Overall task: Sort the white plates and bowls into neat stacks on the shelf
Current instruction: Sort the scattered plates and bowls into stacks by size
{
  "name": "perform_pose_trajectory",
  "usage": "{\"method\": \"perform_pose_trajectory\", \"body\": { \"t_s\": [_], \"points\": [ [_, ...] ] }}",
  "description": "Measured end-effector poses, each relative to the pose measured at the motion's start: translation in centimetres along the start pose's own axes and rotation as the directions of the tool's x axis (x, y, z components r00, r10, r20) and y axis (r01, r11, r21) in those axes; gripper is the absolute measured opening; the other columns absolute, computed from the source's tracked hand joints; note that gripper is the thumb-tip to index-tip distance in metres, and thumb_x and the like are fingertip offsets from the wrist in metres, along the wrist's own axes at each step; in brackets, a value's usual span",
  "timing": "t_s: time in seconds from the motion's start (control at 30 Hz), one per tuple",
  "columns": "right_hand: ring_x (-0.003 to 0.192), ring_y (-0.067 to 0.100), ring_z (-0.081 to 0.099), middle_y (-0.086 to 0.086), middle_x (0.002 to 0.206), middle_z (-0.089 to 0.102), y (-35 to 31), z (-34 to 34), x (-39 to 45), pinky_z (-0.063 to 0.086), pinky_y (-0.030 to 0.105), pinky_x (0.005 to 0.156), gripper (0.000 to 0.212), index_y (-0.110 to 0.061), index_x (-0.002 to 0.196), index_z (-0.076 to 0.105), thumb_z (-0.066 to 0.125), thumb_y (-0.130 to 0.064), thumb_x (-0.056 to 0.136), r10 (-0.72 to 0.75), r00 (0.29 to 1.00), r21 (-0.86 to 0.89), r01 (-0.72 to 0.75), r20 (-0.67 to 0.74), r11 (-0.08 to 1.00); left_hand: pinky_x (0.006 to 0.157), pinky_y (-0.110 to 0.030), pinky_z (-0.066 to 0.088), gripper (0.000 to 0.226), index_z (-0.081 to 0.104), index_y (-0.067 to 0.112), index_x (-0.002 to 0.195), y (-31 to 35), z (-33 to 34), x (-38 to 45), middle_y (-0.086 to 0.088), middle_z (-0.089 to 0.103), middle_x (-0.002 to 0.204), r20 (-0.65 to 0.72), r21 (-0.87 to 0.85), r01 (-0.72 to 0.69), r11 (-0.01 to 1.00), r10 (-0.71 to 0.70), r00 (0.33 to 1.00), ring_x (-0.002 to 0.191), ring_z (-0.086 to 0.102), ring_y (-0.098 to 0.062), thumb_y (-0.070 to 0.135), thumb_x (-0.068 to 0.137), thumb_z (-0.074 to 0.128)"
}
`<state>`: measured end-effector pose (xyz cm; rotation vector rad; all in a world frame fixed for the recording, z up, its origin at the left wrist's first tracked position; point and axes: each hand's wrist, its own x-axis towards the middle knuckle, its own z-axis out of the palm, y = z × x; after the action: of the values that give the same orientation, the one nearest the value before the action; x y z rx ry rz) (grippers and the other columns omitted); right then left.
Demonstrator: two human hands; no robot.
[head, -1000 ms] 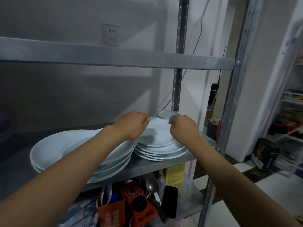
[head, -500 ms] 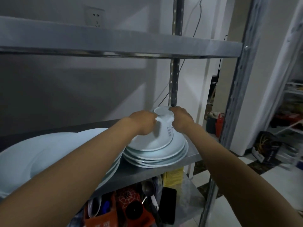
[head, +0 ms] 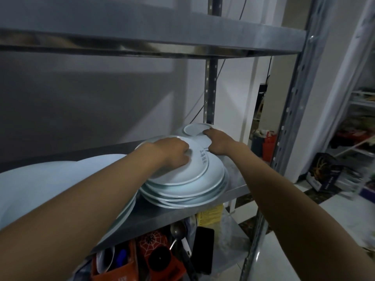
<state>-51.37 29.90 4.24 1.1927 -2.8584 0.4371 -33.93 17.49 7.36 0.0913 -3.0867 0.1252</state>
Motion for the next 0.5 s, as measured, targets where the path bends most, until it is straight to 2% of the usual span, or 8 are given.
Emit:
{"method": "perform_pose_trajectory", "body": {
  "t_s": [0.1, 0.2, 0.27, 0.37, 0.5],
  "points": [
    [0.127, 0.03, 0.045, 0.009, 0.145, 0.042, 0.4, -0.4, 0.2, 0.039, 0.039, 0.104, 0.067, -0.018, 0.141, 0.039, 0.069, -0.027, 0.082, -0.06, 0.998, -0.082, 0.058, -0.02, 0.995, 0.082, -0.032, 0.035, 0.039, 0.055, 0.015, 0.118, 0.2, 0.1, 0.2, -0.009, 0.056, 0.127, 0.031, 0.008, -0.011, 1.0, 0.011, 0.999, 0.112, 0.052, -0.027, 0.045, 0.094, 0.046],
    [0.112, 0.028, 0.055, 0.009, 0.126, 0.058, 0.9, -0.7, -0.2, 0.043, 0.032, 0.086, 0.05, -0.018, 0.121, 0.055, 0.067, -0.044, 0.081, -0.165, 0.985, -0.237, 0.151, -0.044, 0.96, 0.083, -0.033, 0.037, 0.04, 0.054, 0.015, 0.118, 0.5, 0.1, 0.4, -0.009, 0.056, 0.127, 0.056, 0.026, -0.007, 1.0, 0.005, 0.998, 0.111, 0.052, -0.026, 0.047, 0.094, 0.046],
    [0.104, 0.029, 0.059, 0.009, 0.117, 0.063, 0.9, -0.8, -0.8, 0.043, 0.031, 0.078, 0.045, -0.017, 0.112, 0.058, 0.065, -0.048, 0.08, -0.213, 0.975, -0.308, 0.184, -0.063, 0.933, 0.084, -0.035, 0.039, 0.039, 0.054, 0.015, 0.116, 0.7, 0.2, 0.3, -0.009, 0.057, 0.125, 0.075, 0.022, -0.001, 1.0, -0.001, 0.997, 0.109, 0.053, -0.026, 0.046, 0.094, 0.046],
    [0.099, 0.033, 0.061, 0.013, 0.112, 0.063, 0.4, -1.1, -1.5, 0.045, 0.035, 0.075, 0.041, -0.012, 0.112, 0.054, 0.067, -0.034, 0.079, -0.251, 0.959, -0.457, 0.166, -0.132, 0.874, 0.089, -0.037, 0.041, 0.038, 0.054, 0.014, 0.116, 0.9, 0.3, 0.1, -0.009, 0.057, 0.125, 0.087, 0.018, 0.012, 1.0, -0.014, 0.996, 0.109, 0.053, -0.026, 0.044, 0.095, 0.044],
    [0.094, 0.036, 0.062, 0.018, 0.109, 0.061, -0.1, -0.7, -1.9, 0.047, 0.04, 0.073, 0.04, -0.004, 0.122, 0.047, 0.054, -0.007, 0.083, -0.248, 0.938, -0.558, 0.074, -0.243, 0.827, 0.091, -0.038, 0.044, 0.033, 0.054, 0.015, 0.11, 1.1, 0.4, 0.0, -0.009, 0.058, 0.122, 0.089, 0.026, 0.022, 0.999, -0.024, 0.996, 0.107, 0.054, -0.027, 0.043, 0.095, 0.045]
  ]
}}
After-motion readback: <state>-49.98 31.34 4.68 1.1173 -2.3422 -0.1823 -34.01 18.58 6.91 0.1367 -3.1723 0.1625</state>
